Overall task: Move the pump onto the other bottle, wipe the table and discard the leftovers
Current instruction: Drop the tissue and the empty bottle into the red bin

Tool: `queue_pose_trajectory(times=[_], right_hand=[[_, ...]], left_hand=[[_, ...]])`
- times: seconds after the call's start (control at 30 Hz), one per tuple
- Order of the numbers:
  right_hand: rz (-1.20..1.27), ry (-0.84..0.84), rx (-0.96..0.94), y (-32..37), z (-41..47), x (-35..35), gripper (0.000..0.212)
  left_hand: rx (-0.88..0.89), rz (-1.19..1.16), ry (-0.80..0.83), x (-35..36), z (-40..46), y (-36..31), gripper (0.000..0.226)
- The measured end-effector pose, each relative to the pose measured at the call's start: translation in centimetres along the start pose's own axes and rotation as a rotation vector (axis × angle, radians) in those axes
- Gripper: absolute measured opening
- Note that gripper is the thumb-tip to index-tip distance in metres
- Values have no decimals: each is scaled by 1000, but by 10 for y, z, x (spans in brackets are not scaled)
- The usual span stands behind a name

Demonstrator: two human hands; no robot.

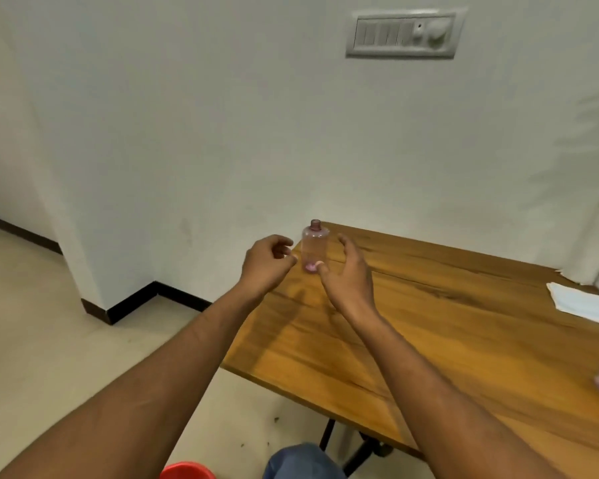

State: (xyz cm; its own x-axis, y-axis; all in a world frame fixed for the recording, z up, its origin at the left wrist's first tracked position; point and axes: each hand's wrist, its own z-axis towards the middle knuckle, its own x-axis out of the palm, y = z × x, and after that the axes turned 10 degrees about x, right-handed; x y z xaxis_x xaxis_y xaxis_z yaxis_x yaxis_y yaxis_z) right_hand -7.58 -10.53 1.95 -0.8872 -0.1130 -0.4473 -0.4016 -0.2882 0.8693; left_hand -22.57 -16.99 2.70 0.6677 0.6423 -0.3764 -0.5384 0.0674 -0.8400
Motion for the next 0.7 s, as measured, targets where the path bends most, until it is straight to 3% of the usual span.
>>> queue_pose_trajectory(times=[0.1,0.27,0.43,0.57,0.7], right_hand=[[-9,66,75,-10,27,19,81],[47,140,178,-14,69,42,92],[158,198,212,-24,79,66,94],[226,231,186,-19,49,73,101],[217,291,108,6,-6,90,86]], left_hand=[[-116,-16,52,20,22,17,38],[-184,-27,181,47,55,24,70],[-166,-104,237,49,57,31,61],[-158,-123,179,24,37,38,58],[-129,-150,35,-23,-12,32,53]])
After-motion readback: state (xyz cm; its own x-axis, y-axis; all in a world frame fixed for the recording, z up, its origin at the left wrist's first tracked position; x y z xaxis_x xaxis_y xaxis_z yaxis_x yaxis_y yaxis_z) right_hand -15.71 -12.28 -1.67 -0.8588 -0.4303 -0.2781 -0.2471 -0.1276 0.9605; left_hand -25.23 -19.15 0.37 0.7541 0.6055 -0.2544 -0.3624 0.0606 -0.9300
